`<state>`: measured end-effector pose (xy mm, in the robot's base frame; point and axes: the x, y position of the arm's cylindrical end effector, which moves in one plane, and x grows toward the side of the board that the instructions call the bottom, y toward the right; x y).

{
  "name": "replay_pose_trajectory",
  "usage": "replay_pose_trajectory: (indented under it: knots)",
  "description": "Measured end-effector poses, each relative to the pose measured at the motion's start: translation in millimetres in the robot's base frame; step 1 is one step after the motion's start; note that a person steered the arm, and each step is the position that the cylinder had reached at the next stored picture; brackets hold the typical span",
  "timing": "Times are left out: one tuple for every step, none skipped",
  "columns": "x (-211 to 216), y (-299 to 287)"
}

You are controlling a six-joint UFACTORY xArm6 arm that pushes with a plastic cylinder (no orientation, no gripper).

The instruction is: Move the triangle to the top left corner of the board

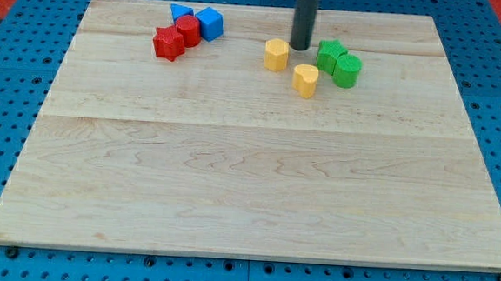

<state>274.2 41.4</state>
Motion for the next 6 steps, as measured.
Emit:
replay_pose_trajectory:
  knots:
    - [-36,-60]
    - [-61,-153]
    - [-72,-193]
    - [-83,-191]
    - [-83,-219]
    - [-67,-248]
